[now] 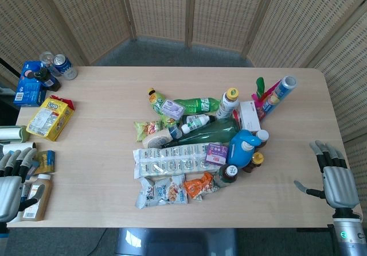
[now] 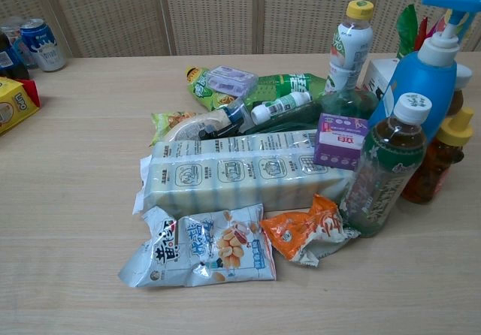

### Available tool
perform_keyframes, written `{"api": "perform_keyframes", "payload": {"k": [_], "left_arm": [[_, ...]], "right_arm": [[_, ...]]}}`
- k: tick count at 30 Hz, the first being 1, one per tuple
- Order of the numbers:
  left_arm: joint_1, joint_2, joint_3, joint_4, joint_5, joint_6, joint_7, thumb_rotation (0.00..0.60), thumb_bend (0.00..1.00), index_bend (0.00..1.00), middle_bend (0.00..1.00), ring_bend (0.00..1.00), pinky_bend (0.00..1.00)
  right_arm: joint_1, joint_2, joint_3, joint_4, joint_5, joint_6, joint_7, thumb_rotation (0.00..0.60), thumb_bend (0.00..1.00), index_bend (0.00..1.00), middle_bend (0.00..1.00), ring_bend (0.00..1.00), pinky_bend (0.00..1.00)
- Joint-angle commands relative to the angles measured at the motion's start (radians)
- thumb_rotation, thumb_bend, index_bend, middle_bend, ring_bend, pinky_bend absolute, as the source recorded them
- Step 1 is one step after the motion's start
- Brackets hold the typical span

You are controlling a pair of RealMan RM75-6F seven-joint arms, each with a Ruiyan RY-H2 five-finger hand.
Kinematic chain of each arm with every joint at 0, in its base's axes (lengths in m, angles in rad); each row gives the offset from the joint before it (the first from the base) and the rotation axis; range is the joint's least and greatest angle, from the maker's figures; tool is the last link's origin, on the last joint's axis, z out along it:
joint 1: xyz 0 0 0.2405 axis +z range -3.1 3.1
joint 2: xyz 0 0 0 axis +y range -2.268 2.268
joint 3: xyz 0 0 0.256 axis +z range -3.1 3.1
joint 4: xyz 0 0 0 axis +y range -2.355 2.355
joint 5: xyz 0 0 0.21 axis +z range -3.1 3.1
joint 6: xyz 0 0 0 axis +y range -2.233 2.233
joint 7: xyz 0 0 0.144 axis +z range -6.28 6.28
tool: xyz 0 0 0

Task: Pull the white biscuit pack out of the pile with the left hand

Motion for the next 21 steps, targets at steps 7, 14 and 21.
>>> {"api": "perform_keyframes", "payload": {"k": [7, 14, 21], "left_arm": [[-0.013, 0.006, -0.003, 0.006, 0.004, -0.03, -0.011, 0.6, 0.38, 0.0, 0.0, 0.0, 0.0], [-0.049, 0.022, -0.015, -0.012, -0.004, -0.088, 0.004, 0.6, 0.38, 0.0, 0.0, 0.0, 0.0], [-0.098, 0.001, -0.02, -0.012, -0.022, -0.173, 0.025, 0.6, 0.39, 0.0, 0.0, 0.0, 0.0]], "right_arm": [[-0.006, -0.004, -0.006, -0.007, -0.013, 0.004, 0.005, 0.493, 0.04, 0.0, 0.0, 0.0, 0.0], [-0.019, -0.012, -0.008, -0.005, -0.015, 0.017, 0.016, 0.492, 0.04, 0.0, 0.0, 0.0, 0.0], [-0.019, -0.007, -0.003, -0.01, -0.011, 0.012, 0.013, 0.492, 0.04, 0.0, 0.0, 0.0, 0.0]]}}
